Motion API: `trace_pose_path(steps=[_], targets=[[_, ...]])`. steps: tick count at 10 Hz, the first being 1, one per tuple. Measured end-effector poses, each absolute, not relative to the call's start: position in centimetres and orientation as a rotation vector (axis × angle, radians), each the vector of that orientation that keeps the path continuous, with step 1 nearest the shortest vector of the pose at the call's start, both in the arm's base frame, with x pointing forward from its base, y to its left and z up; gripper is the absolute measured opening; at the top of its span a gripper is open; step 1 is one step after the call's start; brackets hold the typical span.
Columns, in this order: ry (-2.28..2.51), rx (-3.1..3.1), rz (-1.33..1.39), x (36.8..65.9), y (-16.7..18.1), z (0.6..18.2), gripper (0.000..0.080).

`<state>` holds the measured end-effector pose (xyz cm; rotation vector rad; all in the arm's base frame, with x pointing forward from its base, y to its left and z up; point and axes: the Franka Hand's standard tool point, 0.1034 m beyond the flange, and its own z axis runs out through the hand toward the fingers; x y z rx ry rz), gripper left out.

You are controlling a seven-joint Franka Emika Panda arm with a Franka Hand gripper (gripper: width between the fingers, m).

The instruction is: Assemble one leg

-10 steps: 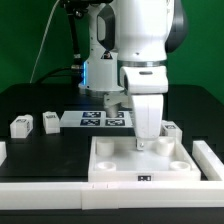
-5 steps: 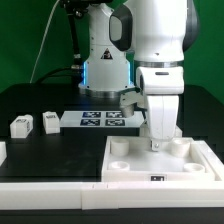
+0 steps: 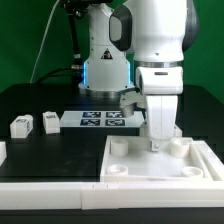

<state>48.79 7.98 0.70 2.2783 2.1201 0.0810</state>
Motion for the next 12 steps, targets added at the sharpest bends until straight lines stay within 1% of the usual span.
trace_pose_path(steps=[1,2,3,4,5,8,9,12], targets=[[2.120,2.278,0.081,48.8,8.0,0.7,0.0295],[2.120,2.279,0.081,48.8,8.0,0.7,0.0295],[2.120,2.279,0.080,48.8,8.0,0.7,0.0478],[2.120,2.279,0.080,48.8,8.0,0.7,0.0610],[2.120,2.279,0.080,48.8,8.0,0.7,0.0637],[2.117,2.282,0.080,48.8,8.0,0.7,0.0647],[2.064,2.333,0.067,48.6,8.2,1.3,0.0649],[1.994,2.368,0.059,48.5,9.4,4.7,0.0649]])
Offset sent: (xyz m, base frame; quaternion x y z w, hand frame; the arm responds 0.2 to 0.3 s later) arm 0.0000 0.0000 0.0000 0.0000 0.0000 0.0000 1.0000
